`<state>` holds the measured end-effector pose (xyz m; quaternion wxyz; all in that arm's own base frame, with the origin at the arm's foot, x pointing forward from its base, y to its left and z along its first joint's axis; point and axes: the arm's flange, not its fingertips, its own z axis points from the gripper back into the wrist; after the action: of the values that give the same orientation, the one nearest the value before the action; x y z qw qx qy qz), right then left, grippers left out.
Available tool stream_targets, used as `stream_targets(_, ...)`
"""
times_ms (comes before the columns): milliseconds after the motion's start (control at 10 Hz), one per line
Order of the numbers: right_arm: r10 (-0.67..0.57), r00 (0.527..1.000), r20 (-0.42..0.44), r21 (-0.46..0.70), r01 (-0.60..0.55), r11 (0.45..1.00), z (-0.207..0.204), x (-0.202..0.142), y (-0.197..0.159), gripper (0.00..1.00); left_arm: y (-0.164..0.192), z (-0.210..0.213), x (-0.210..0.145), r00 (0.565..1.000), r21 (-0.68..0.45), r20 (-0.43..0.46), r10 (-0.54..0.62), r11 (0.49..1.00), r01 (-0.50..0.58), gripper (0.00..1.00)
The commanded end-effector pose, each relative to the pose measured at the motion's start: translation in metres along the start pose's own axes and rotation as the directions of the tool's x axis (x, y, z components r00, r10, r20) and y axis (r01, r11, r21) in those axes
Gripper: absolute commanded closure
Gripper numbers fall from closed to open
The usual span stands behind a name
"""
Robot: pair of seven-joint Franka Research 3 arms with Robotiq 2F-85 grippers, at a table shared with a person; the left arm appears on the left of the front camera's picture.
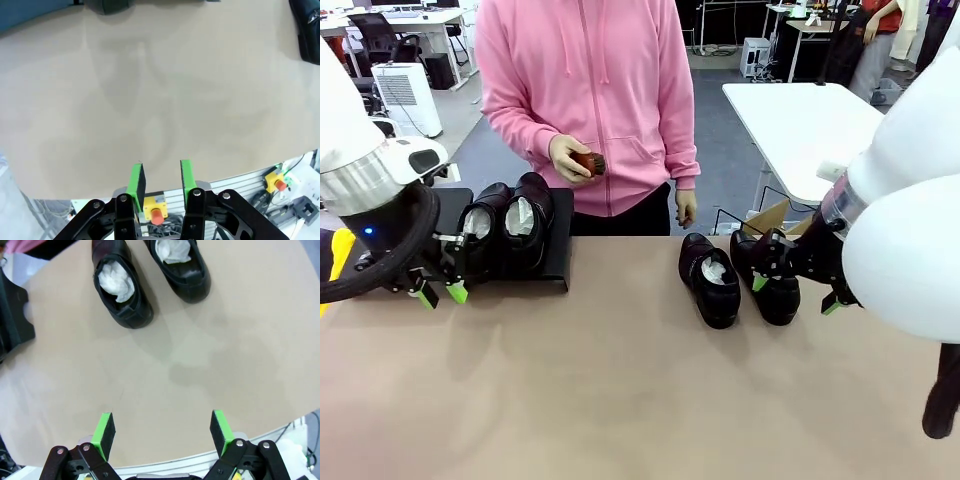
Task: Organize the shoes by placing them on the stand.
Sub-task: Pick up one Shoe and place it in the middle of the table.
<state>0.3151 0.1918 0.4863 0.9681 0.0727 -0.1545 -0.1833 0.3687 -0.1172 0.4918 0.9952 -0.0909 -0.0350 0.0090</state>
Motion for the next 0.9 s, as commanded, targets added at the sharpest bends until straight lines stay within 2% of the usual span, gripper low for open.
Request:
stream_targets(0, 0.056, 0.998, 0.020, -0.050, -0.055, 0.997, -0.002, 0.018, 0.026, 0.00, 0.002, 0.001, -0.005, 1.000, -0.011, -0.002, -0.005, 1.000, 0.005, 0.59)
stream_targets(300, 0.194, 0.981, 0.019, -0.003, -0.194, 0.981, -0.018, 0.046, 0.068, 0.00, 0.002, 0.001, -0.005, 1.000, -0.011, -0.002, -0.005, 1.000, 0.005, 0.59)
stream_targets(500, 0.283, 0.958, 0.048, 0.023, -0.284, 0.958, -0.049, 0.073, 0.097, 0.00, 0.002, 0.001, -0.005, 1.000, -0.011, -0.002, -0.005, 1.000, 0.005, 0.59)
stream_targets(800, 0.327, 0.945, 0.013, -0.012, -0.327, 0.945, -0.098, 0.114, 0.115, 0.00, 0.002, 0.001, -0.005, 1.000, -0.011, -0.002, -0.005, 1.000, 0.005, 0.59)
